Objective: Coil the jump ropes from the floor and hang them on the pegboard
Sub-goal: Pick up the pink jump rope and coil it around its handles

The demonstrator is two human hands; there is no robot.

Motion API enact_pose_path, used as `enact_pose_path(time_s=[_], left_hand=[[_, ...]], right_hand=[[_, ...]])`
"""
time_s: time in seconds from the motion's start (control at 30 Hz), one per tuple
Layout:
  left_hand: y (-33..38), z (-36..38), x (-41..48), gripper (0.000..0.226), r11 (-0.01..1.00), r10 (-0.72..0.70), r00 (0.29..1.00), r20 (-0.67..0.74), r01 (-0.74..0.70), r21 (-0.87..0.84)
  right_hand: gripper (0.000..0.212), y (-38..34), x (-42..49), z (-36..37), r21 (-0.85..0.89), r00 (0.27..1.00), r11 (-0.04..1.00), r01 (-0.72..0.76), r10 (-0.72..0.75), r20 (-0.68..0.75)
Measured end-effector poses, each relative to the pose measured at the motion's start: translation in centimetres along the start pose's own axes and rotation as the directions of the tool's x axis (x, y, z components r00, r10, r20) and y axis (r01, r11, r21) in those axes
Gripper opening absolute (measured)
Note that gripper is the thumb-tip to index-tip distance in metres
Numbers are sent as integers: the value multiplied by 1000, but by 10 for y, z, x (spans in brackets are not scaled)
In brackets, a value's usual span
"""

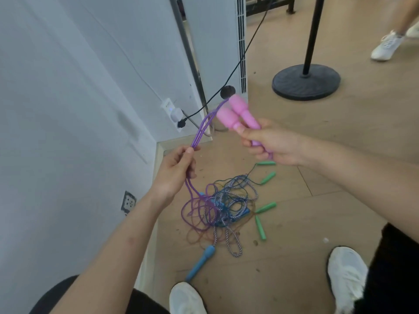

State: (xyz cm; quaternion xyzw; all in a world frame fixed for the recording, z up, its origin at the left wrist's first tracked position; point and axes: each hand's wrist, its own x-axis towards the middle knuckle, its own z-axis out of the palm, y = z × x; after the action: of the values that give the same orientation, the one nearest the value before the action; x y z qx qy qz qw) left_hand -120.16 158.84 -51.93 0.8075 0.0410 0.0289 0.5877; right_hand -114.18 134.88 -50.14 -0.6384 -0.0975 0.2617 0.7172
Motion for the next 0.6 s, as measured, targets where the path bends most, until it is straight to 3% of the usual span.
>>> enact_pose_path(time_s=[0.1, 0.23, 0.33, 0.43, 0.5, 0.6], left_hand=[[-3, 6, -1, 21, 1000, 22, 999, -50, -22, -2], [0, 17, -8, 17, 1000, -8, 994, 111, 5, 24], [8, 19, -11, 17, 999, -38, 974, 222, 39, 2], [14, 19, -16, 19, 1000, -1, 954, 300, 6, -15], [16, 20, -21, 22, 999, 15, 936, 352, -25, 22], [17, 20, -26, 26, 998, -2, 911, 411, -23, 58]], right_hand=[[10, -6, 1, -2, 231, 1000, 973, -16, 14, 12], [18, -10, -5, 6, 409, 976, 902, -139, 54, 212], [23, -12, -7, 9, 414, 960, 893, -176, 63, 273], [50, -13, -8, 6, 354, 954, 909, -221, 125, 274], [46, -14, -9, 3, 307, 927, 916, -258, 144, 347], [25, -13, -10, 2, 348, 827, 875, -337, 99, 553]])
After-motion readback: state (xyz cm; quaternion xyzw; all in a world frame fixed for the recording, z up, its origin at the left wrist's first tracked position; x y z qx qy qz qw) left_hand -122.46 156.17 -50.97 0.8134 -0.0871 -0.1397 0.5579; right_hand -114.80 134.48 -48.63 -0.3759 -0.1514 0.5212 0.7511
